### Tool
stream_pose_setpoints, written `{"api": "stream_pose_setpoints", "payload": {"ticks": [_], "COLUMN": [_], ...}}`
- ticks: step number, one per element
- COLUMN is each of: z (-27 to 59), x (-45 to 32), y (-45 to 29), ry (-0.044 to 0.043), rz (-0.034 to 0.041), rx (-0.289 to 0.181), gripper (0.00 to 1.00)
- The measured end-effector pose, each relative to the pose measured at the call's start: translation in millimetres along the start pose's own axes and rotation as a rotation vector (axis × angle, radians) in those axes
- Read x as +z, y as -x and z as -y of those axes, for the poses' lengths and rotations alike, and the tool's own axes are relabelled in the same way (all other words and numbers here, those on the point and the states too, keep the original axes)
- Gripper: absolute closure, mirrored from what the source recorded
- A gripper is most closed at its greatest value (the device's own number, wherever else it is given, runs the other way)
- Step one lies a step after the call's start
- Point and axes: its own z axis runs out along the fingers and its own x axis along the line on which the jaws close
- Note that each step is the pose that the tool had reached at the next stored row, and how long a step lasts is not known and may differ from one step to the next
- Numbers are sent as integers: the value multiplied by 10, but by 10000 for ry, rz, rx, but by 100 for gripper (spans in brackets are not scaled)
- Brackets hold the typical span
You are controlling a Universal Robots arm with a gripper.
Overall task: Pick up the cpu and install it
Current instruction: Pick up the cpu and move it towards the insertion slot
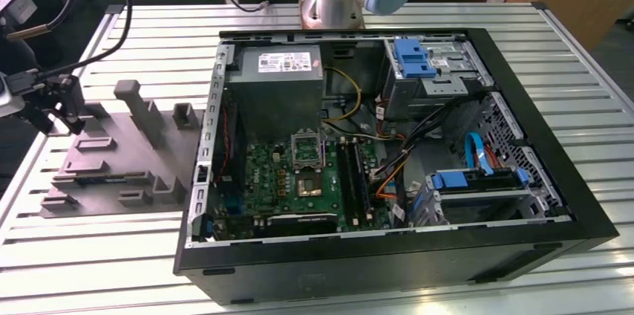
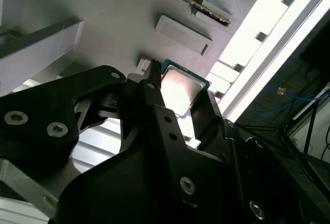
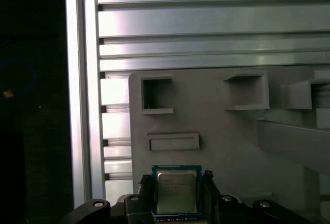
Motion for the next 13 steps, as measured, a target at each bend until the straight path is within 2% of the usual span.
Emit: {"api": "stream_pose_setpoints", "payload": {"ticks": [13], "z": [0], "x": [-39], "y": [1], "ry": [0], "rz": [0], "rx": [0], "gripper": [53]}}
